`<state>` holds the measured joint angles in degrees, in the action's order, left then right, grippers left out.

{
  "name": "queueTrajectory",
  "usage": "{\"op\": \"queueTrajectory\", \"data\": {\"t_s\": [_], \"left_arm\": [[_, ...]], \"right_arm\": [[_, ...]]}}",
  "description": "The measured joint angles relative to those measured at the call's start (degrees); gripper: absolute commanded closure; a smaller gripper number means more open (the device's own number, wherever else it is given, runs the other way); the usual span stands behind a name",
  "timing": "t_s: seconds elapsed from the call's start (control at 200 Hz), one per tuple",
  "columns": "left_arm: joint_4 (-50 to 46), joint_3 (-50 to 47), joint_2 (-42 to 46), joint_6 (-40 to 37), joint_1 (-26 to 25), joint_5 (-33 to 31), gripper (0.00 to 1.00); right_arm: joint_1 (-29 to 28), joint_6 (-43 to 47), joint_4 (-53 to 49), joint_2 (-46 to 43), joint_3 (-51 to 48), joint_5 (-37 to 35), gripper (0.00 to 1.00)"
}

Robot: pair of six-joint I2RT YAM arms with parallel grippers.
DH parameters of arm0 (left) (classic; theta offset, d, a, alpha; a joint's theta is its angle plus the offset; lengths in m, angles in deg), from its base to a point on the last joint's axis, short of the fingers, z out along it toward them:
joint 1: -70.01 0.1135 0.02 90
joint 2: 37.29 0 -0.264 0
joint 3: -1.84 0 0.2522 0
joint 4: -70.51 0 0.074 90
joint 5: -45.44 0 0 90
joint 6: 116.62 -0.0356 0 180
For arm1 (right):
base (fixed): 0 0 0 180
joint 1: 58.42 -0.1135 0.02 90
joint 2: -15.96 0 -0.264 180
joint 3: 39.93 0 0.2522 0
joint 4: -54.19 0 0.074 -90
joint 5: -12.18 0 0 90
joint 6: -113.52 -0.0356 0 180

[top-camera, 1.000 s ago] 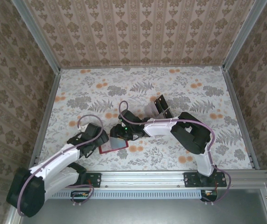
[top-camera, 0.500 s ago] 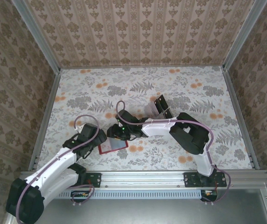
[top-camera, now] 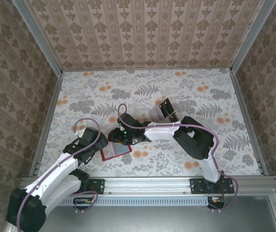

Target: Put the credit cards into the card holder

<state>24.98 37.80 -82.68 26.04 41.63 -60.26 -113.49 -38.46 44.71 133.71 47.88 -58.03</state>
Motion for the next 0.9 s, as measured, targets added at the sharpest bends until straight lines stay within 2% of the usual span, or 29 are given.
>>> {"op": "queueTrajectory", "data": {"t_s": [0.26,0.37,0.635,0.9], "left_arm": [[-1.38,0.2,1.79,-0.17,0.04,0.46,0.0],[-0.63,0.83,1.57,-0.22,0.02,1.75,0.0],[1.68,1.62,-0.98,-1.05,0.02,3.98,0.0],[3.32,2.99,-4.66,-2.38,0.02,5.7,0.0]], "right_arm": [[0.35,0.9,-0.26,-0.44,-0.02,0.17,0.52],[1.22,3.82,-3.13,-3.89,-1.36,-0.72,0.52],[2.84,14.12,-16.22,-16.63,-1.88,-11.63,0.5],[3.08,19.52,-25.49,-11.43,-0.48,-17.84,0.5]]}}
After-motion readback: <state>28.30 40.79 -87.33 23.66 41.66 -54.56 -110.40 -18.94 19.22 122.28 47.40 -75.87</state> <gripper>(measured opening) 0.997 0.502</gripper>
